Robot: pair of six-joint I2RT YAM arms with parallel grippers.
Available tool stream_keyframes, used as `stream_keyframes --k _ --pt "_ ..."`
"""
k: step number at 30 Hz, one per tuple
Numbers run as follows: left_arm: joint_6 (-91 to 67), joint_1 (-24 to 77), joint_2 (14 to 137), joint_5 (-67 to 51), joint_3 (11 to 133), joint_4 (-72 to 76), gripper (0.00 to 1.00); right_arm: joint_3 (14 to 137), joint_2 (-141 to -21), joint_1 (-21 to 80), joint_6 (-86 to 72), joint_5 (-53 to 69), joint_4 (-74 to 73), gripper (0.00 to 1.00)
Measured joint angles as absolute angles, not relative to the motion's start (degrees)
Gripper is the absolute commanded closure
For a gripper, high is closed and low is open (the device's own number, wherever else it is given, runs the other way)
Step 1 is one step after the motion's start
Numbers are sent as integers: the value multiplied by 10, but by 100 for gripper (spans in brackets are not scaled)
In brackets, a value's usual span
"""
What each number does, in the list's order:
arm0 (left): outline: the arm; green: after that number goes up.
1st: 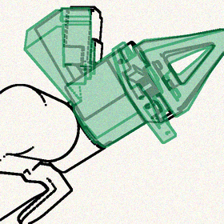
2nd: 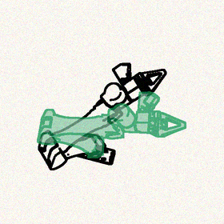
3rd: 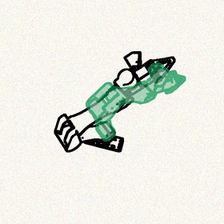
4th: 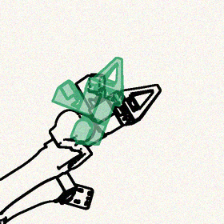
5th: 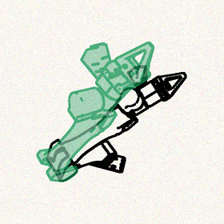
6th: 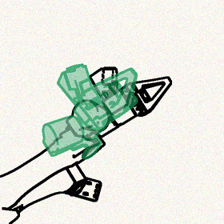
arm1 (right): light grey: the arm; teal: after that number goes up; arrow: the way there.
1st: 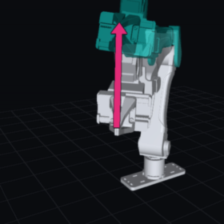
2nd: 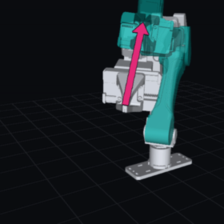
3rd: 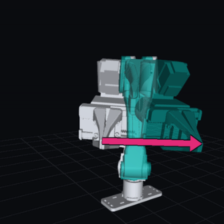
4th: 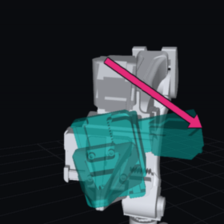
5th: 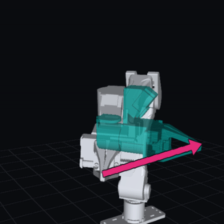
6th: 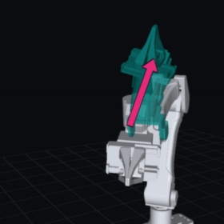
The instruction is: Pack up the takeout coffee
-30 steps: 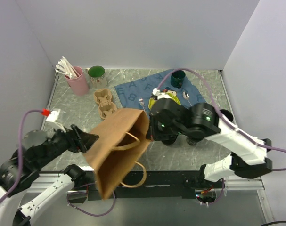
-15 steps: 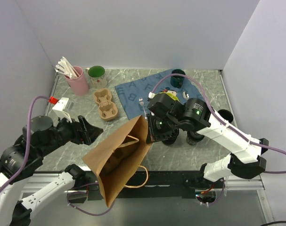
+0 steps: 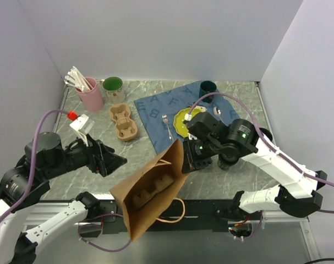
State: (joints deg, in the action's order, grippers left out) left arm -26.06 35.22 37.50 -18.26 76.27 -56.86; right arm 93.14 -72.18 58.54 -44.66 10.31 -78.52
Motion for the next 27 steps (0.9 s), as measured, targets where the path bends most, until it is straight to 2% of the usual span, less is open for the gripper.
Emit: stream_keyframes --k 2,3,8,12,21,27 --pt "-253 352 377 -192 756 -570 14 927 -729 582 -441 104 -785 71" --pt "-249 352 379 -197 756 -571 14 926 -734 579 -439 104 -785 61" --pt "-226 352 398 -214 769 -582 15 938 -755 566 -436 99 -785 53" --pt "-209 352 414 -214 777 -588 15 982 -764 560 -438 86 -781 43" --pt "-160 352 441 -116 779 -611 18 1059 -761 555 -437 50 -777 40" --pt "-136 352 460 -26 799 -604 19 1019 -706 555 -385 63 -766 39"
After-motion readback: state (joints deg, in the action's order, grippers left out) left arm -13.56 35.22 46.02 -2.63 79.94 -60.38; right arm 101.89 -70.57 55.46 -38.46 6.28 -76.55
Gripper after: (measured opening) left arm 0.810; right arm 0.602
